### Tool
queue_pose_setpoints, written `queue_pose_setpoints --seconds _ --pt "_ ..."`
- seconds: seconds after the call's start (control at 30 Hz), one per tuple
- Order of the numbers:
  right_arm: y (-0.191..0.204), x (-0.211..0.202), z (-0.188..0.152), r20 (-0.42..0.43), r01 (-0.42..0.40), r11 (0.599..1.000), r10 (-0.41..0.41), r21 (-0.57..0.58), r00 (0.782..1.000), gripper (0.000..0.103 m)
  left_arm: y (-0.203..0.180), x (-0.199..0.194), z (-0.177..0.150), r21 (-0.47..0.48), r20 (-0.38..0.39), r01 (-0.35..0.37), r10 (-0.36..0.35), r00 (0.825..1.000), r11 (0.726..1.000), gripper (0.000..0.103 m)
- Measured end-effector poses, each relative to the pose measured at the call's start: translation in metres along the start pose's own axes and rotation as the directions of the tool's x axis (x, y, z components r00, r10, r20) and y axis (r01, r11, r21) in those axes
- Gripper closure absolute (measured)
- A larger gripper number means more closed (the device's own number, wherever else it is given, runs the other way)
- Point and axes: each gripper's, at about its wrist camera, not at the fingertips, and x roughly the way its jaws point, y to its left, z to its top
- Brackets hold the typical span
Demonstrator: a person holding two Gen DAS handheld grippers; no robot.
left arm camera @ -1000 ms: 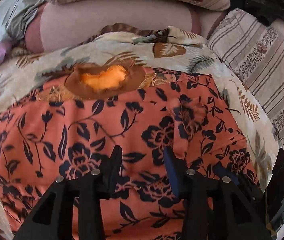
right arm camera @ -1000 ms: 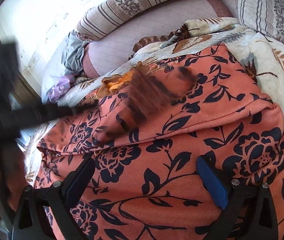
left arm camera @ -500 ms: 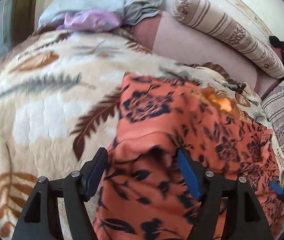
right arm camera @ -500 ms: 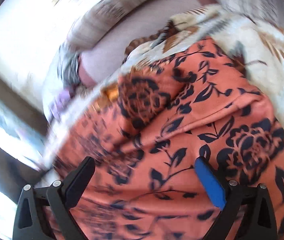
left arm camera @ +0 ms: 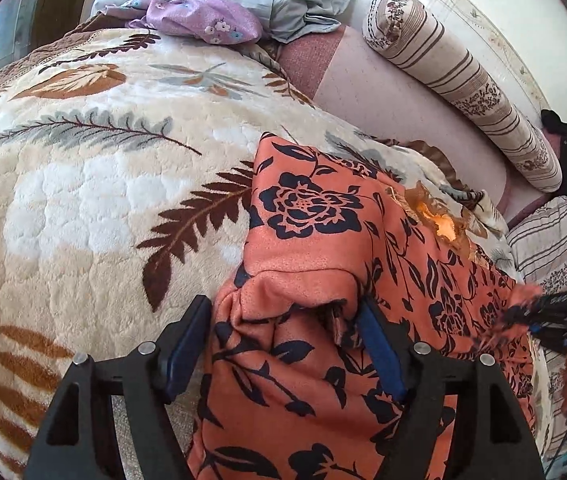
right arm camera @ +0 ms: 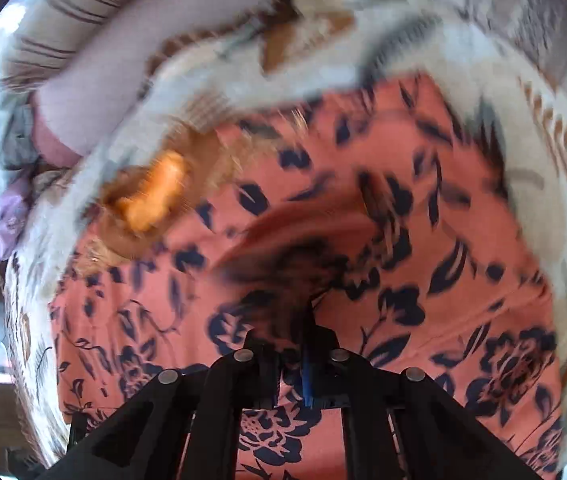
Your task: Fold small clothes
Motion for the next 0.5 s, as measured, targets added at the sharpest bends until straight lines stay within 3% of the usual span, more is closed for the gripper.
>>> queue_pose_setpoints --seconds 0.07,0.1,0.17,0.2,0.23,0.27,0.3,0.33,0.37,0.4,0.5 --pt "0.009 -0.037 0.006 0.126 -0.062 0.996 0.069 -0.06 0.99 0.095 -0.002 -0.002 0.0 0.006 0.006 -0.01 0.01 1.0 1.0 0.028" --pt "0.012 -0.058 0.008 0.203 -0.081 0.992 0.1 -0.098 0.974 0.095 -0.004 -0.004 0.0 0.011 0.021 -0.019 0.018 1.0 1.0 0.028" --pt "0.004 -0.085 0.005 0.313 -0.093 0.986 0.134 -0.142 0.94 0.095 -0.009 -0.024 0.0 0.04 0.123 -0.036 0.031 0.992 0.999 0.028" --pt "-0.007 -0.081 0.002 0.318 -0.107 0.985 0.145 -0.132 0.937 0.092 -0.014 -0.036 0.001 0.064 0.19 -0.042 0.029 0.981 0.997 0.028" --pt "-0.025 -0.063 -0.002 0.292 -0.093 0.99 0.12 -0.106 0.949 0.089 -0.017 -0.043 0.003 0.077 0.233 -0.051 0.032 0.972 0.996 0.028" --pt "-0.043 -0.039 -0.006 0.24 -0.048 0.997 0.062 -0.065 0.969 0.07 -0.019 -0.047 0.004 0.083 0.264 -0.061 0.038 0.964 0.995 0.028" --pt "-0.059 -0.016 -0.011 0.164 -0.018 1.0 0.021 -0.023 0.986 0.038 -0.019 -0.043 0.004 0.083 0.254 -0.079 0.055 0.966 0.993 0.027" --pt "-0.082 0.013 -0.02 0.054 -0.057 0.997 0.054 0.044 0.997 0.032 -0.015 -0.029 0.003 0.085 0.185 -0.106 0.089 0.979 0.991 0.024" --pt "-0.091 0.012 -0.027 0.111 -0.114 0.993 0.109 0.043 0.988 0.033 -0.009 -0.007 0.001 0.098 0.066 -0.127 0.121 0.99 0.987 0.024" --pt "-0.095 0.003 -0.032 0.17 -0.148 0.989 0.142 0.022 0.975 0.033 -0.003 0.02 -0.004 0.108 -0.089 -0.138 0.147 0.985 0.985 0.023" --pt "-0.1 -0.005 -0.026 0.124 -0.181 0.983 0.175 0.037 0.977 0.033 -0.009 0.003 0.0 0.113 0.01 -0.117 0.117 0.993 0.987 0.023"
